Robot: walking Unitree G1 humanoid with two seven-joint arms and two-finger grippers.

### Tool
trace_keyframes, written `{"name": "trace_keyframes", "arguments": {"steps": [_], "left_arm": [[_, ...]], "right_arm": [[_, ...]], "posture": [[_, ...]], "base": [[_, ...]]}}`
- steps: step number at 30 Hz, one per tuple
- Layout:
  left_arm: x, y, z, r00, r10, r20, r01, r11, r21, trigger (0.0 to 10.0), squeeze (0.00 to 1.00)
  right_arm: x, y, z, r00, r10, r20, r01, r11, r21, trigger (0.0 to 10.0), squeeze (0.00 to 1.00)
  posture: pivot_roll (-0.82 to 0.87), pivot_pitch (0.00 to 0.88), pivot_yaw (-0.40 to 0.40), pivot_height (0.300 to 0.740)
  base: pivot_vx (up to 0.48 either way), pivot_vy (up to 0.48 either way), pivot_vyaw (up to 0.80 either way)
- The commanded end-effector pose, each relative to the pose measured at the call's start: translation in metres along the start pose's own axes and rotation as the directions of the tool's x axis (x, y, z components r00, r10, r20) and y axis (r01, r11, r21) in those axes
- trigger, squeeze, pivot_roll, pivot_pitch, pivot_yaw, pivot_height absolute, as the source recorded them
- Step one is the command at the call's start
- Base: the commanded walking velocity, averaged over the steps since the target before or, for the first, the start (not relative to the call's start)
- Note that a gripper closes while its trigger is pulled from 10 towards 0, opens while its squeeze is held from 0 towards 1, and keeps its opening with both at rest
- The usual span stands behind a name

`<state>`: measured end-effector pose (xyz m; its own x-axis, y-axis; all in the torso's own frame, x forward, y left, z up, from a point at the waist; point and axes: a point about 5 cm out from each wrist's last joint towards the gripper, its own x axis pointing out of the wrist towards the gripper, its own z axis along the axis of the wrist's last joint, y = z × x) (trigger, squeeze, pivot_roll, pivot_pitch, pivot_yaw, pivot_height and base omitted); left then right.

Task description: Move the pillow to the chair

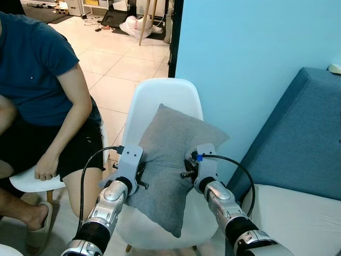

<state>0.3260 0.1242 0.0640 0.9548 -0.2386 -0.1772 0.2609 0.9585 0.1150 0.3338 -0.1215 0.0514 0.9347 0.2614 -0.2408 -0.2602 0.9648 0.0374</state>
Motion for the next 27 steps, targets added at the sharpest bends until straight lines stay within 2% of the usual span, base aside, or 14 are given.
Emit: {"name": "trace_keyframes", "arguments": {"steps": [1, 9, 25, 27], "left_arm": [[-0.0037, 0.0267, 0.0019, 0.993, 0.112, 0.022, -0.112, 0.994, -0.009, 10.0, 0.00], [-0.0044, 0.0243, -0.0014, 0.995, 0.100, 0.020, -0.100, 0.995, -0.004, 10.0, 0.00], [-0.0025, 0.0218, 0.0015, 0.997, 0.068, 0.036, -0.068, 0.998, 0.015, 10.0, 0.00], [-0.0021, 0.0232, 0.0030, 0.997, 0.068, 0.043, -0.069, 0.997, 0.021, 10.0, 0.00]], "right_arm": [[-0.0075, -0.0227, -0.0087, 0.993, -0.111, -0.034, 0.112, 0.993, 0.026, 10.0, 0.00], [-0.0100, -0.0246, -0.0132, 0.993, -0.111, -0.047, 0.112, 0.993, 0.021, 10.0, 0.00], [-0.0092, -0.0228, -0.0116, 0.994, -0.102, -0.039, 0.102, 0.995, 0.006, 10.0, 0.00], [-0.0098, -0.0230, -0.0127, 0.994, -0.101, -0.044, 0.102, 0.995, 0.006, 10.0, 0.00]], "posture": [[-0.01, 0.071, -0.025, 0.680], [-0.01, 0.069, -0.030, 0.645], [-0.01, 0.063, -0.033, 0.645], [-0.01, 0.070, -0.036, 0.630]], "base": [[0.000, 0.000, 0.00], [0.000, 0.000, 0.00], [0.000, 0.000, 0.00], [0.000, 0.000, 0.00]]}}
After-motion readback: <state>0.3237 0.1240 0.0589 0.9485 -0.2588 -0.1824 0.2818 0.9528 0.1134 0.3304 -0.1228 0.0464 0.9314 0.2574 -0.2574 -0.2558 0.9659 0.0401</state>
